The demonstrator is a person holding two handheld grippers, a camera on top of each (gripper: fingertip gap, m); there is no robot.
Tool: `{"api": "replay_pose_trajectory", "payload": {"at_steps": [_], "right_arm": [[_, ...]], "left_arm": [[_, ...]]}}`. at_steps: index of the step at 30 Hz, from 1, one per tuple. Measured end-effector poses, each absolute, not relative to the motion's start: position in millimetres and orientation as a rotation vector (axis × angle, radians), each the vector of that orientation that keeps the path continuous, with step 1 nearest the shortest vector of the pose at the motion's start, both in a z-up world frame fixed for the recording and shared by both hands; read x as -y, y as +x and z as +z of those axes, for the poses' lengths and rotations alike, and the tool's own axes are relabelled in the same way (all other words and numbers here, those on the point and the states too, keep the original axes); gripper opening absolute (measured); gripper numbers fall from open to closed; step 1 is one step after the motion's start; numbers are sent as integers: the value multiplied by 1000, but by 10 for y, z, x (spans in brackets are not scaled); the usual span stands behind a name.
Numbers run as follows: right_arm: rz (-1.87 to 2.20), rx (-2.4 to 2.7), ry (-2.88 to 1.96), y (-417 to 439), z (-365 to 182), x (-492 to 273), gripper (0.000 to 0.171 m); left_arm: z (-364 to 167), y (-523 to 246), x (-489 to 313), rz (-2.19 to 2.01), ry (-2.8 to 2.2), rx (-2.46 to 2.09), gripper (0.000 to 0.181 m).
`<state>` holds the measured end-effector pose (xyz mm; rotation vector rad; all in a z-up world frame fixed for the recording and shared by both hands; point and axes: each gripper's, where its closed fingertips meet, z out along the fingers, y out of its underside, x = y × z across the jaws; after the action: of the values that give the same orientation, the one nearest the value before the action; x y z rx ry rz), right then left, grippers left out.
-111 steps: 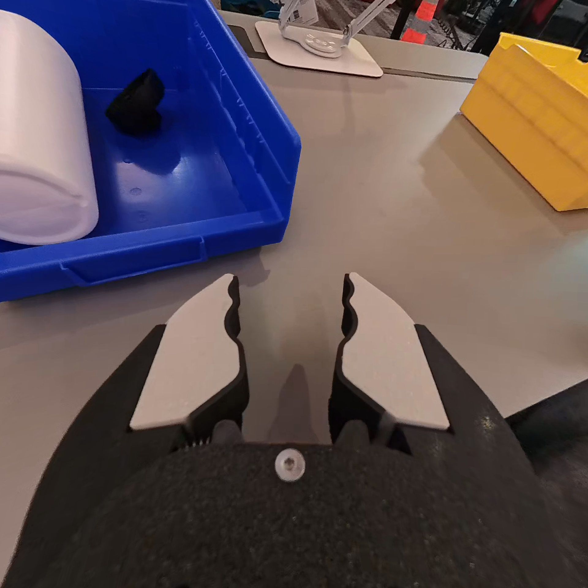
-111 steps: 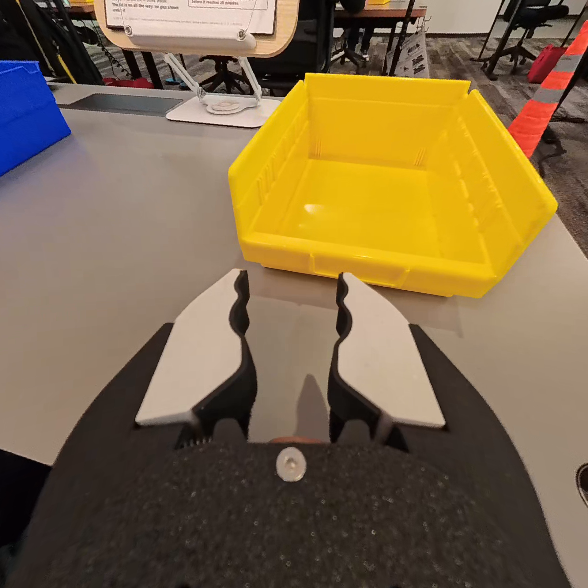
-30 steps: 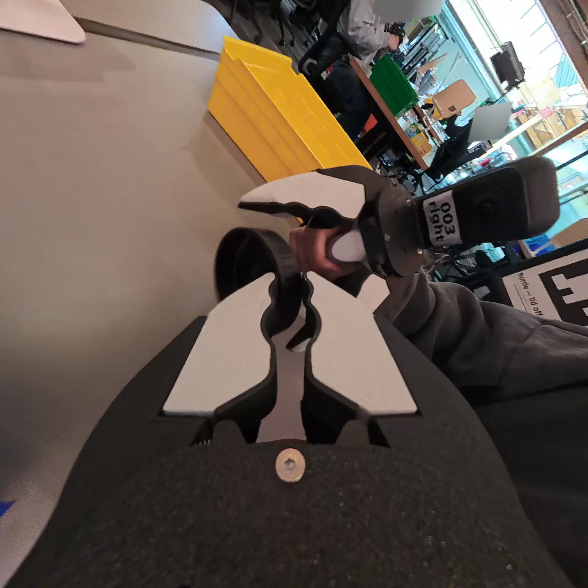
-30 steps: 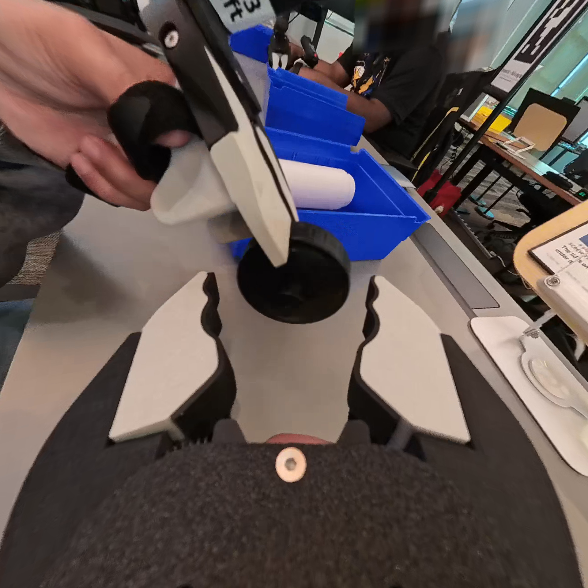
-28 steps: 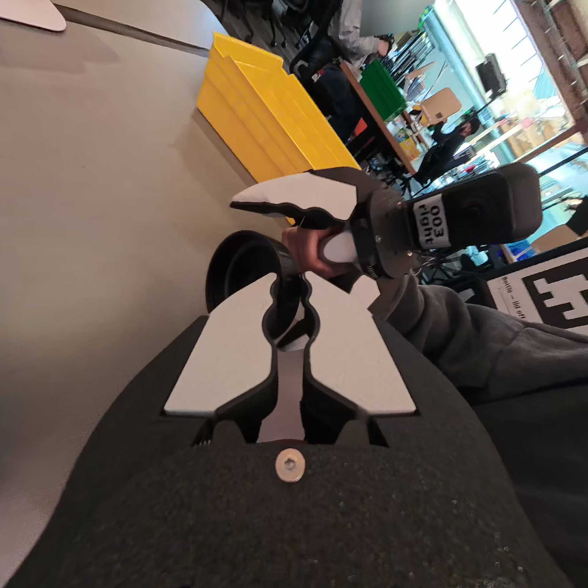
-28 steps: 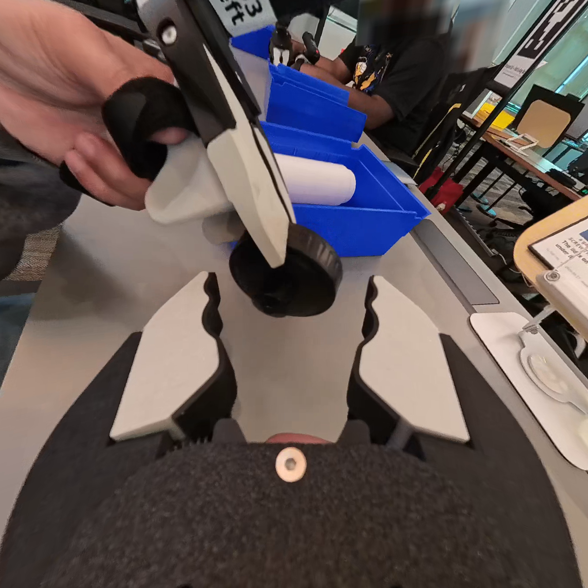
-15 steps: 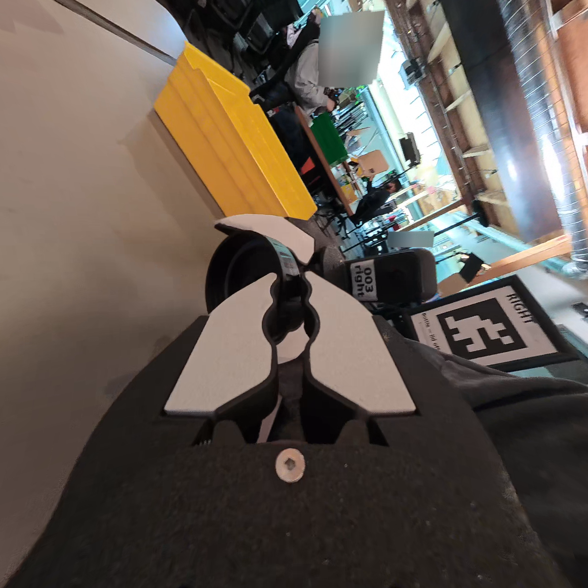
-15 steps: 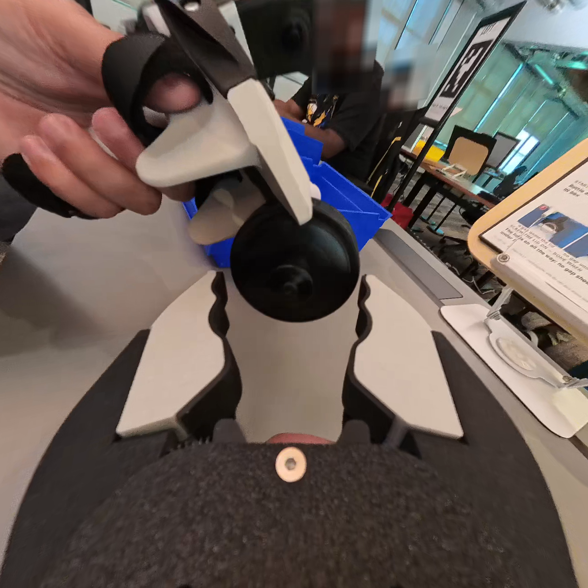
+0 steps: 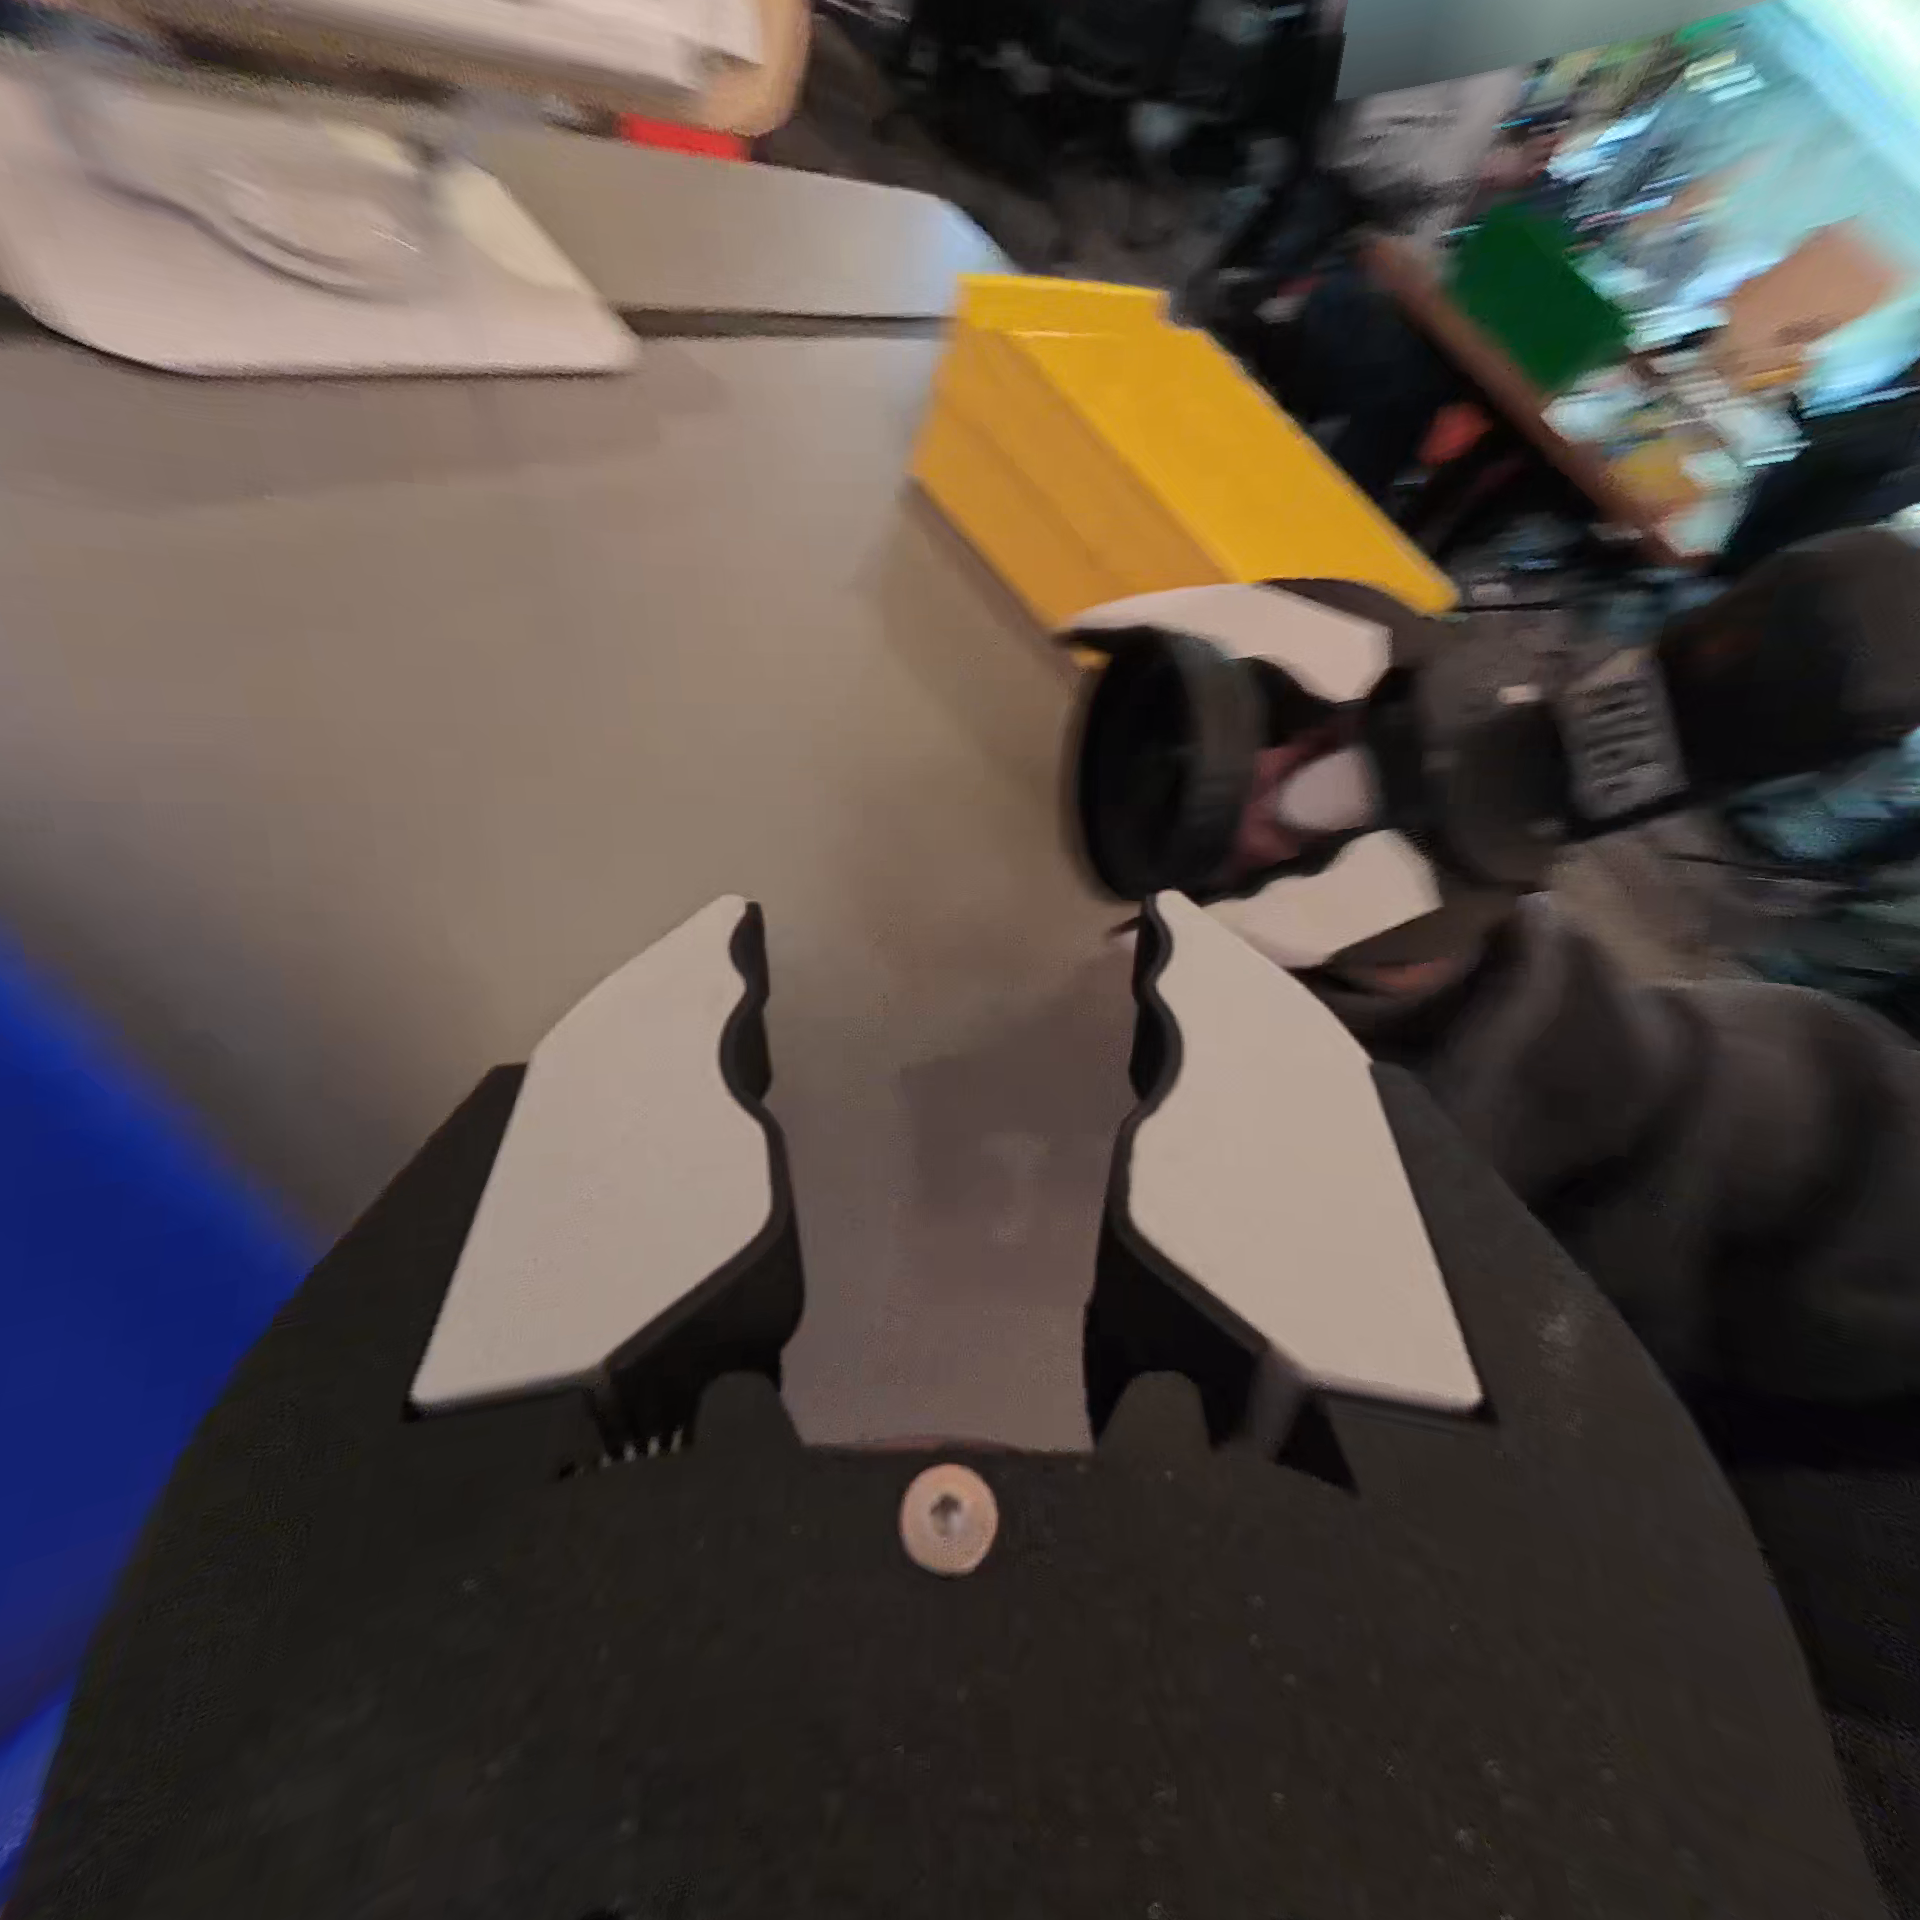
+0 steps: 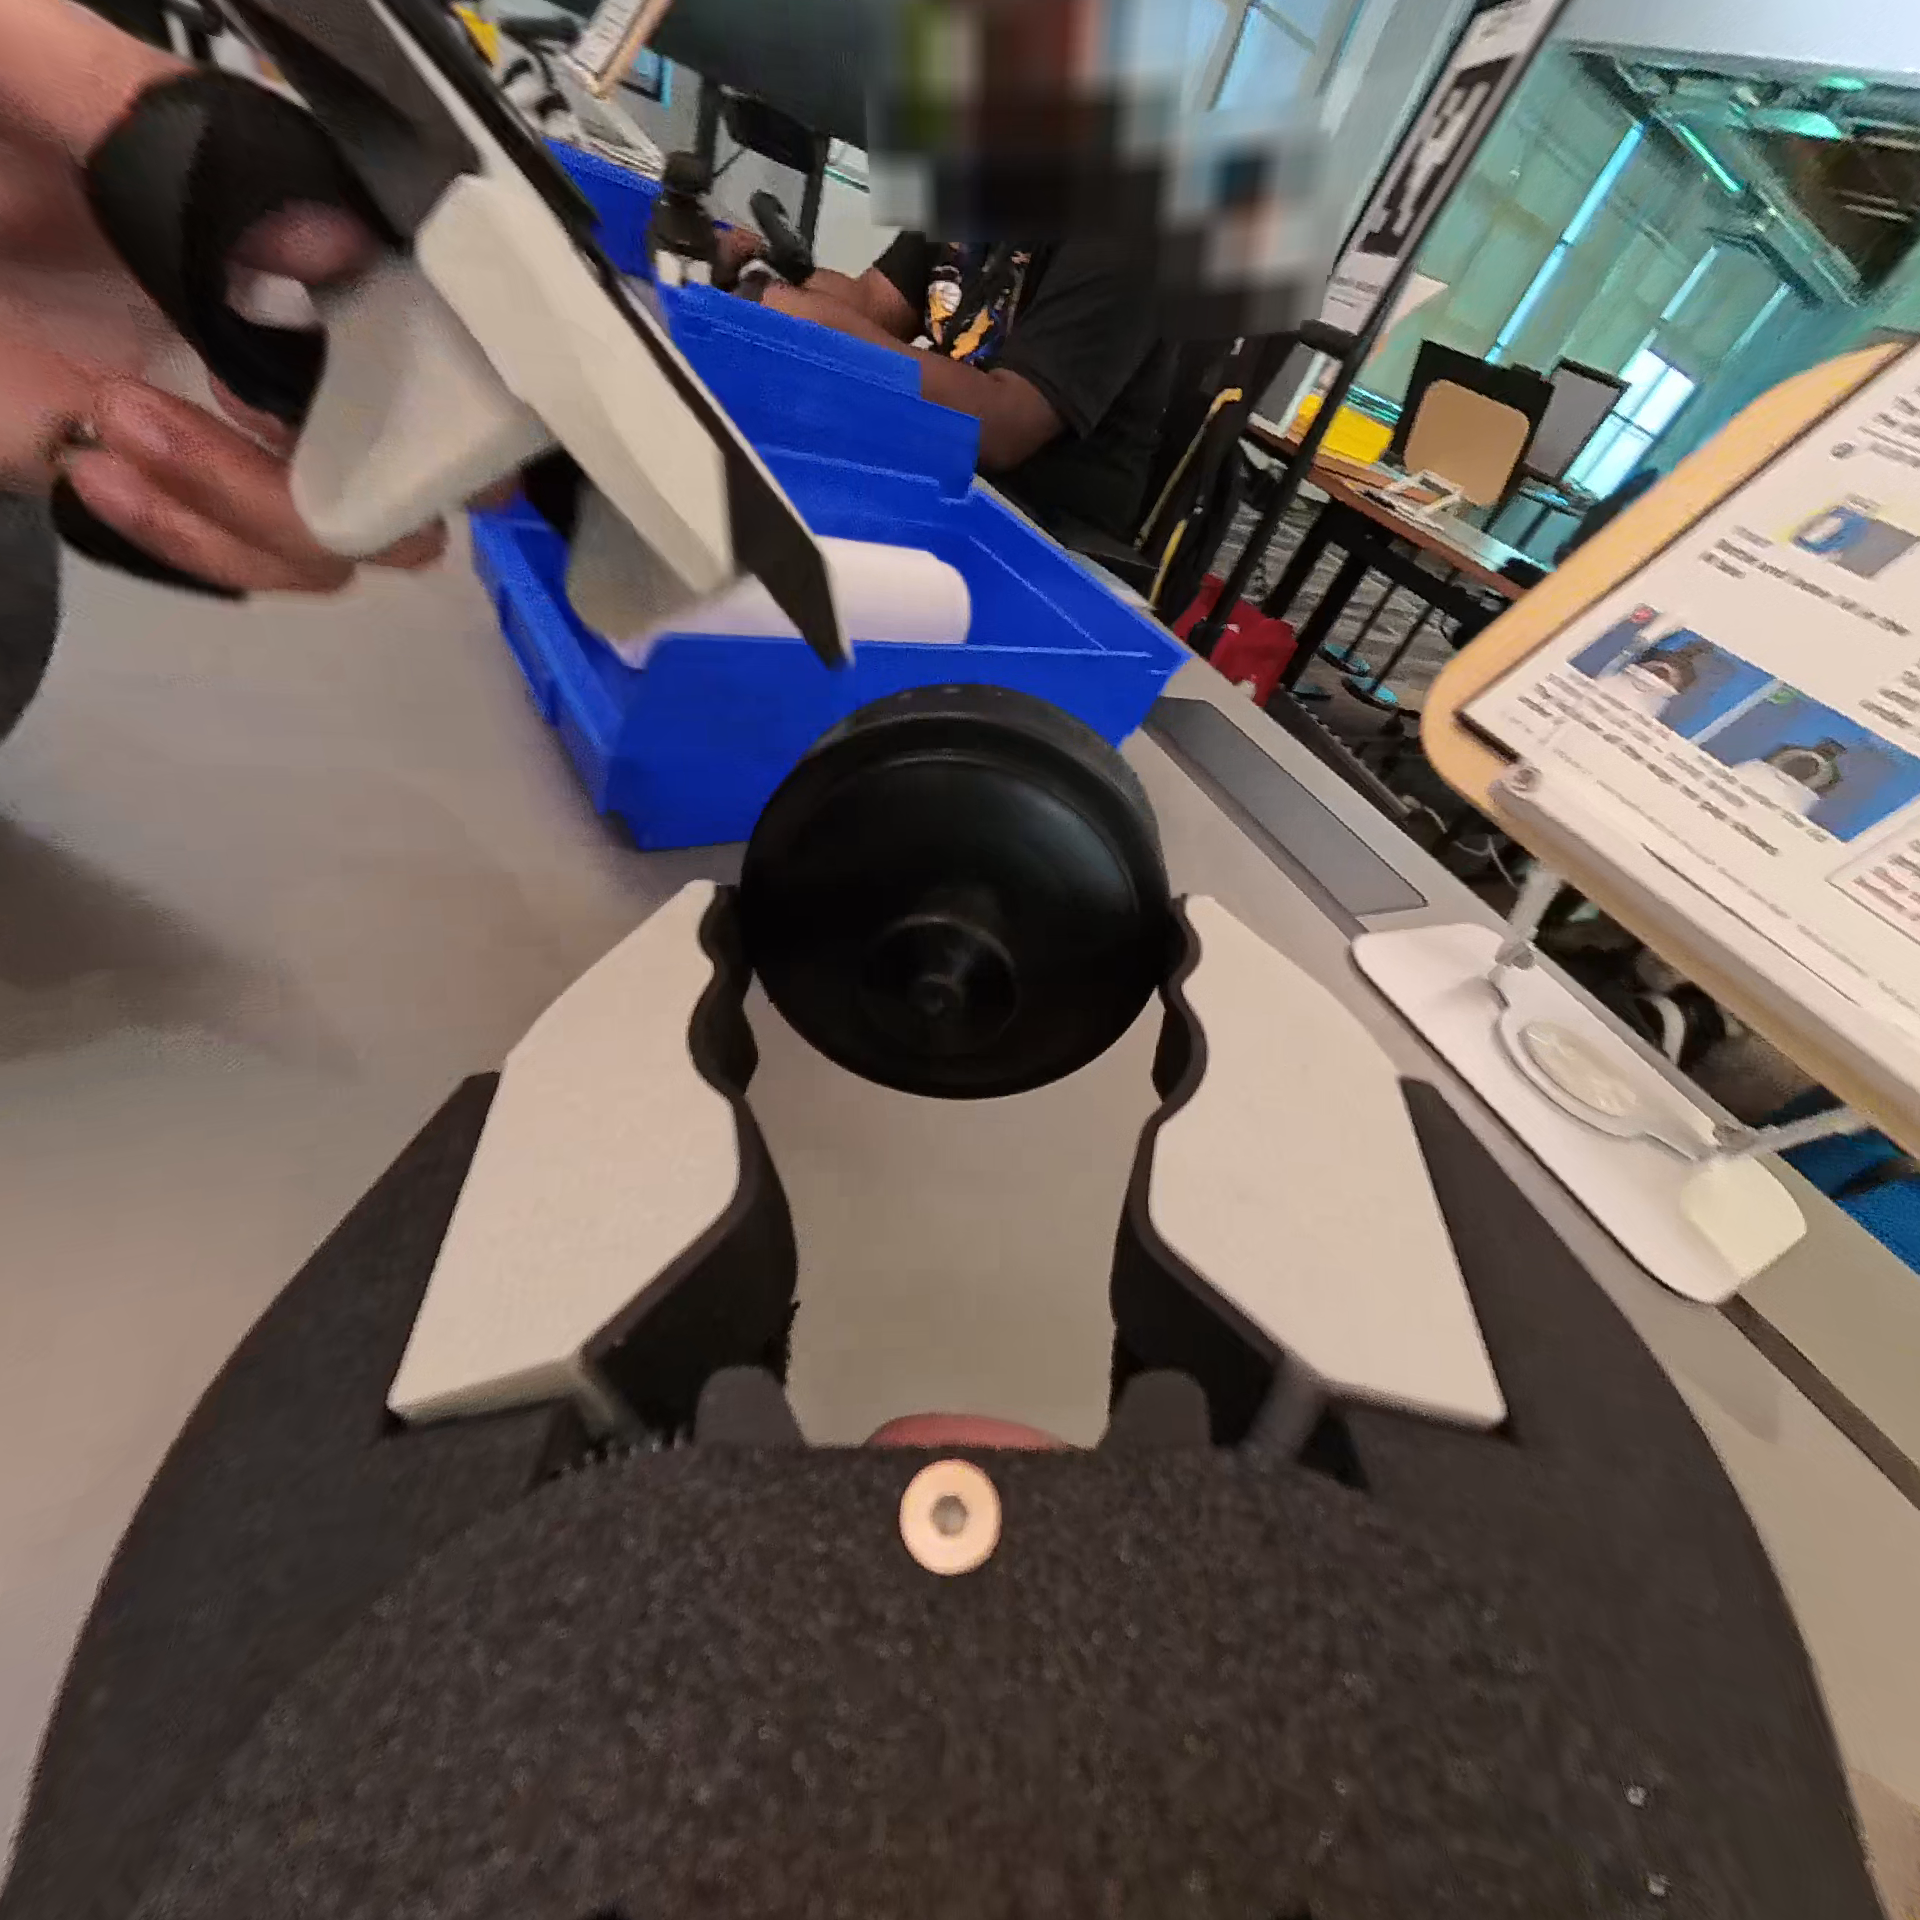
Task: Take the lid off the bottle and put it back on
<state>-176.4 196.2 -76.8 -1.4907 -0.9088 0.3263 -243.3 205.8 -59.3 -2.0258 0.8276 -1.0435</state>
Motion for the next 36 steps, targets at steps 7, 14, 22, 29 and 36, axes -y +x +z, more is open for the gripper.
{"api": "replay_pose_trajectory", "payload": {"at_steps": [7,14,22,29,36], "right_arm": [[295,809,-1514,-1387,-558,-2064,76],[267,848,-1527,-1389,-603,-2051,76],[320,834,-1542,-1366,-661,-2028,76],[335,821,-1554,-1326,-690,-2044,76],[295,843,-1542,-1317,-623,-2007,76]], "left_arm": [[-772,-4199,-3408,-125,-2391,-597,91],[-1360,-4565,-4174,182,-2741,-496,85],[-1859,-4693,-4280,348,-2900,-420,82],[-2004,-4679,-4201,364,-2999,-569,87],[-1906,-4580,-4256,282,-2986,-647,89]]}}
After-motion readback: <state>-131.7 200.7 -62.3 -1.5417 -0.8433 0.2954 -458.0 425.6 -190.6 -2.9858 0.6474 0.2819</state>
